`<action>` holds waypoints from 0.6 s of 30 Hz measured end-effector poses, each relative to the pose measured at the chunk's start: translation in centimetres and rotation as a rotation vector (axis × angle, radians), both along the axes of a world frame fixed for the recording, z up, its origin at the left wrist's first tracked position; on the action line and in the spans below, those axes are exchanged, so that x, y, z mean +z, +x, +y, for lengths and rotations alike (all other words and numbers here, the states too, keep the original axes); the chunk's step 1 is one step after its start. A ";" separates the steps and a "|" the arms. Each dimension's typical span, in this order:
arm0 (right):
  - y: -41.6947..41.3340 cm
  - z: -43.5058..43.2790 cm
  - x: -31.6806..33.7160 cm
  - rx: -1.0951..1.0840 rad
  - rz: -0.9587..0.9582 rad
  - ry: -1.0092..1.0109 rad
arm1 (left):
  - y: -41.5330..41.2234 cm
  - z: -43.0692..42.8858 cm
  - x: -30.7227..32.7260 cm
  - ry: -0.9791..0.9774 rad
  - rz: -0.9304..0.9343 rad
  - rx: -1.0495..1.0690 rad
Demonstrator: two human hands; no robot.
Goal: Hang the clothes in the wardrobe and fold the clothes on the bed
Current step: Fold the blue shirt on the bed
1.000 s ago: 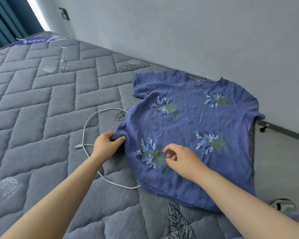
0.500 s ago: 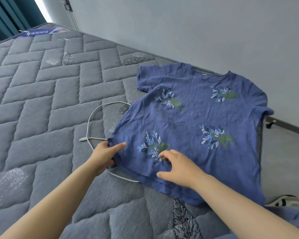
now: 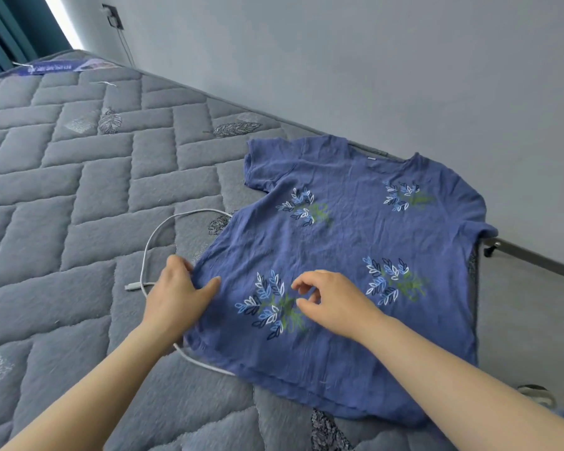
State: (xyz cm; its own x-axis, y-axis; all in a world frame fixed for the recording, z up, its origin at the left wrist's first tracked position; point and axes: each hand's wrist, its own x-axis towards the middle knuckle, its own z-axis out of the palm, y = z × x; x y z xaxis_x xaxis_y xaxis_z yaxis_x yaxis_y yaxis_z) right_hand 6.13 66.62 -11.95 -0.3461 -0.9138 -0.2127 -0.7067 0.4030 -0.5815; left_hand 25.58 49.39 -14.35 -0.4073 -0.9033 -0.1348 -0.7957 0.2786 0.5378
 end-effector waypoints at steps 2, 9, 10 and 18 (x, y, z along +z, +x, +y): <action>-1.7 -1.2 0.6 -0.011 0.018 0.007 | -1.9 -0.8 0.6 0.033 0.075 -0.047; -8.4 -5.4 1.3 -0.069 0.018 0.020 | -11.7 -6.1 0.3 0.135 0.265 -0.020; -9.3 -6.0 1.2 -0.073 0.019 0.017 | -13.2 -7.2 0.0 0.160 0.274 0.019; -15.8 -8.7 -1.1 -0.086 -0.009 0.023 | -23.1 -14.5 -1.8 0.520 0.447 0.410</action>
